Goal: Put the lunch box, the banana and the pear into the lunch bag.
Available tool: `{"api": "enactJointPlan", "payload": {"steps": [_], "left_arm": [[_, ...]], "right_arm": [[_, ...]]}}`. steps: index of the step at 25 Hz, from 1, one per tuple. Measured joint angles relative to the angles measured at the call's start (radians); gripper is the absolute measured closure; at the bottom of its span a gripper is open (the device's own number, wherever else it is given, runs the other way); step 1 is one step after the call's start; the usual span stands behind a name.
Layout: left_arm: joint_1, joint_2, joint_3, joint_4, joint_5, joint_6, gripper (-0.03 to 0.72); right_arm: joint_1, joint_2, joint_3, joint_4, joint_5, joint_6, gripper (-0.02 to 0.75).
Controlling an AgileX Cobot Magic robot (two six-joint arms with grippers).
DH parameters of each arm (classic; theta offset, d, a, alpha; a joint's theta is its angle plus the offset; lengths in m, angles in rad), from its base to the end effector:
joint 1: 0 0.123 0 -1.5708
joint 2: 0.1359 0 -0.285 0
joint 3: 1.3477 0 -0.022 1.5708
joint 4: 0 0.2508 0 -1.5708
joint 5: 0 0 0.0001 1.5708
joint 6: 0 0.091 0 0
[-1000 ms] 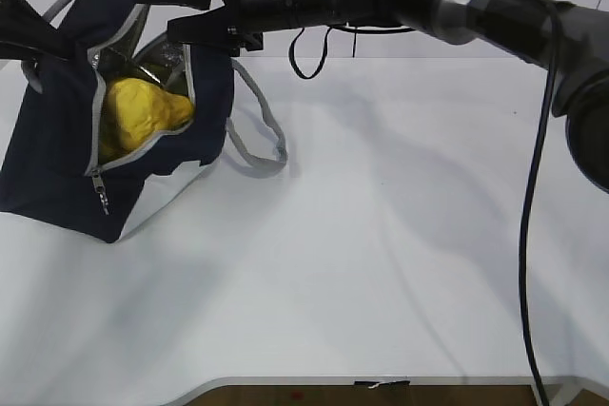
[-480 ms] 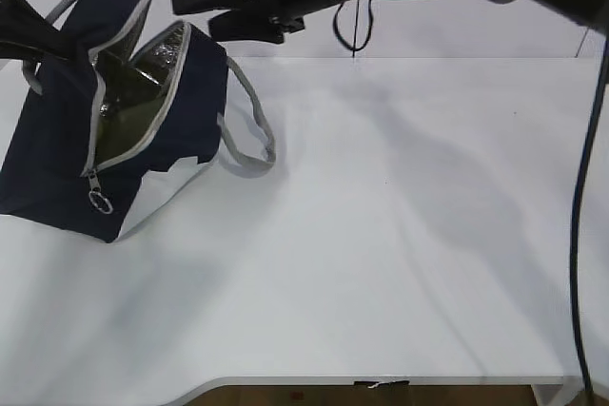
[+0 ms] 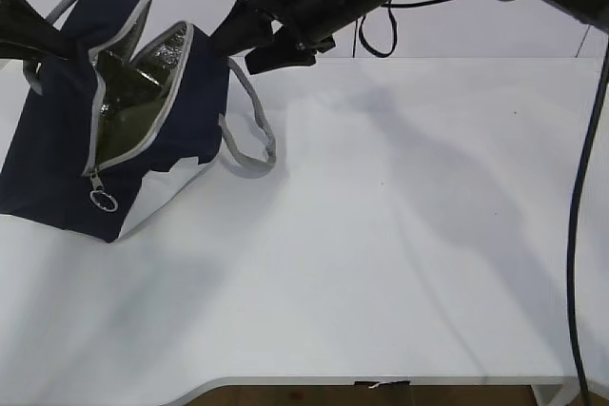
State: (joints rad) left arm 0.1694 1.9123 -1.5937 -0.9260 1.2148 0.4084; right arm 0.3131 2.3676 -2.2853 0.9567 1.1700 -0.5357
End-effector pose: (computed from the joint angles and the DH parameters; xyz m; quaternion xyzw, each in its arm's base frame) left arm 0.4049 0.0001 0.2829 -0.0219 0.9020 -0.3939 0.1752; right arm 0.4691 0.2239 0.2679 -0.2756 0.8297 0.4287 0.2279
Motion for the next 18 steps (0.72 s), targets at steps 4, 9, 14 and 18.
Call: {"api": "enactJointPlan", "payload": {"steps": [4, 9, 14, 18], "left_arm": [[0.000, 0.000, 0.000, 0.000, 0.000, 0.000, 0.667], [0.000, 0.000, 0.000, 0.000, 0.000, 0.000, 0.667], [0.000, 0.000, 0.000, 0.000, 0.000, 0.000, 0.667], [0.000, 0.000, 0.000, 0.000, 0.000, 0.000, 0.667]], "right_arm": [[0.001, 0.034, 0.000, -0.001, -0.038, 0.000, 0.150], [0.001, 0.063, 0.000, 0.005, -0.064, 0.001, 0.150], [0.006, 0.106, 0.000, 0.076, -0.075, 0.002, 0.150], [0.013, 0.111, 0.000, 0.091, -0.079, -0.004, 0.151]]}}
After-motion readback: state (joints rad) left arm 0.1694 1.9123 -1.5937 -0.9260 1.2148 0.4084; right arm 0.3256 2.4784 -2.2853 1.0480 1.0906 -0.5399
